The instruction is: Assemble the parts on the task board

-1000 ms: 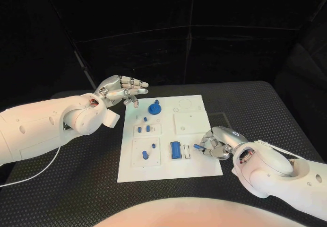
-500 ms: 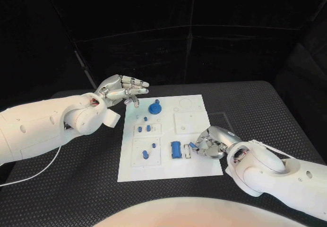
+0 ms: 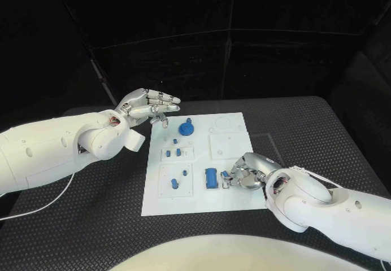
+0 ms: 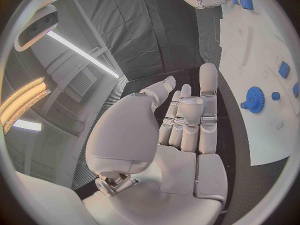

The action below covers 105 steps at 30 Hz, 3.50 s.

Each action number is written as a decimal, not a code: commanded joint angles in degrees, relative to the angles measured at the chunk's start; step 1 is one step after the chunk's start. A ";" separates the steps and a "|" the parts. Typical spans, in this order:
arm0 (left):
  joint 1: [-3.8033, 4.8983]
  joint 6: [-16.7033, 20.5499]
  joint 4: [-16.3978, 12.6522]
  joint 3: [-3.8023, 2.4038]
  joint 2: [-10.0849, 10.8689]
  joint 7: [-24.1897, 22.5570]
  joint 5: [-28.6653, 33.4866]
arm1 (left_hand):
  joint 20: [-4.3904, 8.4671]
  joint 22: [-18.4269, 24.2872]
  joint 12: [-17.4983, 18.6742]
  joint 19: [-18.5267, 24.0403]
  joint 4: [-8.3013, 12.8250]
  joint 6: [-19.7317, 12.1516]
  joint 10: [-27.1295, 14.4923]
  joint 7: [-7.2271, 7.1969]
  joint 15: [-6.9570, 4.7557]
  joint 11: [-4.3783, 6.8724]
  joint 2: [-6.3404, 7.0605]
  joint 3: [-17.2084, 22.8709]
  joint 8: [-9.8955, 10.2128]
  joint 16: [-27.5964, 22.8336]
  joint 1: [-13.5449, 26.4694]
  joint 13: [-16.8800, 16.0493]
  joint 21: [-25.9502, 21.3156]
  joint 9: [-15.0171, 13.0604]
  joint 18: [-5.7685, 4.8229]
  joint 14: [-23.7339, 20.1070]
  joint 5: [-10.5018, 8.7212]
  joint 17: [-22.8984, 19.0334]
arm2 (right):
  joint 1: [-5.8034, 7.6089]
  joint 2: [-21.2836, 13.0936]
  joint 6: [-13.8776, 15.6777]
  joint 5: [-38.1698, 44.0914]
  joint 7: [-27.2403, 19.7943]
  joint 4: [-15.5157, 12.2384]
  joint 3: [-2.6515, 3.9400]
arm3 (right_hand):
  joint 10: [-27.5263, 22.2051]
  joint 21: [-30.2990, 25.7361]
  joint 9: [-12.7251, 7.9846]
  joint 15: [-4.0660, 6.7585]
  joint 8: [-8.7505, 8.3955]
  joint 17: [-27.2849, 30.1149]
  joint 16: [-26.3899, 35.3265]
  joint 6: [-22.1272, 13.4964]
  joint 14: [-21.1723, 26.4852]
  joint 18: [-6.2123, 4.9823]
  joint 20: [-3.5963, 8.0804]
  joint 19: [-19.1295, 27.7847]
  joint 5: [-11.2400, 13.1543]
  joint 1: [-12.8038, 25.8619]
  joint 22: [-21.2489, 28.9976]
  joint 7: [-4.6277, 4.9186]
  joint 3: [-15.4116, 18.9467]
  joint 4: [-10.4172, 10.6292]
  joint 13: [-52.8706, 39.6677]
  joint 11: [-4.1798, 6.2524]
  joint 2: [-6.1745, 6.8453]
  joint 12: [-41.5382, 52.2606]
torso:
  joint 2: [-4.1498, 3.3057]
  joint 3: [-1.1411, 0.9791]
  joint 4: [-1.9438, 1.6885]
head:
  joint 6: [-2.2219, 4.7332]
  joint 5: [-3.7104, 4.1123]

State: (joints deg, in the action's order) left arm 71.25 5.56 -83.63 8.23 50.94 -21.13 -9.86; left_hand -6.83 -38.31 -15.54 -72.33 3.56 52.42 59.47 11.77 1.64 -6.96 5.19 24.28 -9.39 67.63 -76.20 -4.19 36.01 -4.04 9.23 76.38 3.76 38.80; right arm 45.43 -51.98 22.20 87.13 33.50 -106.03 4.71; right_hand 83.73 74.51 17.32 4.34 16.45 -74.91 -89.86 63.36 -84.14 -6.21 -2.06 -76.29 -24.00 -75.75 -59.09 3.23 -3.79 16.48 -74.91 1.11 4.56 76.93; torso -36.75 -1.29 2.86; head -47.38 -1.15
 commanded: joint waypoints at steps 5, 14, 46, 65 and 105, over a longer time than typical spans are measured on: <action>0.09 -1.15 -0.14 -0.04 -0.13 -0.20 0.05 | -0.21 0.00 -0.33 0.22 0.27 -0.62 -0.49 -0.02 0.00 -0.17 -0.44 -0.02 -0.32 0.36 -0.24 -0.07 -0.30 -0.07 1.18 -0.35 0.35 -0.08 | 0.09 0.97 -3.43 -0.08 0.40 0.86 0.02 | 0.53 0.19 0.18 0.14 -0.32 -15.09 -0.14 0.36 -5.86 0.42 0.17 -0.37 0.67 1.17 -0.01 0.12 0.79 0.06 -3.99 -0.16 -0.09 0.24 | 0.09 -0.05 -0.11 | -0.17 -0.24; 0.09 -1.23 -0.02 -0.04 -0.37 -0.23 0.05 | -0.24 0.00 -0.44 0.24 0.16 -0.70 -0.57 0.03 0.03 -0.22 -0.44 -0.13 -0.42 0.39 0.00 -0.06 -0.30 -0.07 1.16 -0.38 0.30 -0.10 | 0.09 1.72 -4.41 -0.07 0.35 1.05 0.02 | 0.48 0.12 0.39 0.06 -0.66 -15.09 -0.14 0.34 -5.86 0.42 0.14 -0.30 0.51 3.81 0.05 0.24 2.76 0.14 -4.00 -0.27 -0.48 0.15 | 0.12 -0.07 0.12 | -0.20 -0.66; 0.08 -1.31 0.11 -0.02 -0.19 -0.15 0.05 | -0.26 -0.01 -0.60 0.26 0.02 -0.79 -0.67 0.05 0.07 -0.24 -0.55 -0.20 -0.58 0.43 0.22 -0.06 -0.31 -0.07 1.15 -0.41 0.29 -0.14 | 0.08 0.30 -1.63 0.54 0.00 -0.88 0.02 | 0.64 0.10 1.67 0.19 -0.96 -15.09 -0.14 1.04 -5.86 0.41 0.20 -0.32 9.01 12.59 -0.15 -0.08 10.92 0.26 -4.39 -0.07 -4.34 0.26 | 0.16 -0.07 0.12 | -0.18 -0.33; 0.05 -0.95 0.92 0.08 -0.35 -1.23 0.30 | -0.34 0.03 -0.99 0.40 -0.37 -0.77 -0.86 -0.01 0.14 -0.25 -0.60 -0.55 -1.02 0.27 0.91 -0.05 -0.41 -0.11 1.14 -0.71 0.25 -0.75 | 0.16 -3.74 7.84 -7.16 -10.71 -0.39 0.45 | -4.67 -7.35 1.27 -1.35 -4.16 -7.28 3.85 -4.79 -3.87 -1.61 -1.07 6.04 10.78 8.82 11.99 2.24 14.30 0.25 2.92 -1.99 -2.53 -9.29 | 0.44 0.22 0.02 | 1.64 0.65; -4.69 17.67 9.35 -2.41 -8.81 -8.07 11.59 | -0.41 30.48 15.54 53.35 -3.56 -27.79 -33.47 -6.38 2.45 2.45 -5.19 -14.90 9.39 -61.40 42.17 4.19 -36.01 4.04 -3.98 -52.22 -3.76 -38.80 | 11.38 10.19 9.34 -74.83 -55.88 27.06 -0.50 | -56.53 -68.01 -17.32 -4.34 -16.45 74.91 89.86 -38.53 56.89 0.94 -4.61 54.14 18.30 36.32 59.09 2.17 8.26 -12.06 74.91 -5.32 -4.56 -76.93 | 5.54 1.29 -2.80 | 12.99 1.15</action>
State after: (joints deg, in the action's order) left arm 66.78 17.76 -73.23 5.96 42.07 -28.81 2.47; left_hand -9.72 -10.55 -2.02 -25.53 0.15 33.16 34.99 7.23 5.48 -6.09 0.47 12.60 -1.15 8.40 -45.81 -0.51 1.34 -0.53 7.50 32.52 0.70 0.72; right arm 56.51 -41.52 25.89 17.65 -18.51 -77.81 4.28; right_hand 36.62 8.78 3.25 -3.77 0.78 -3.22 -1.15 33.43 -36.66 -7.53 -9.00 -29.81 -7.65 -53.09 -1.32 7.27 6.02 5.94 -1.09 -5.67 -0.69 3.25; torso -31.57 0.02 0.96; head -34.42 0.01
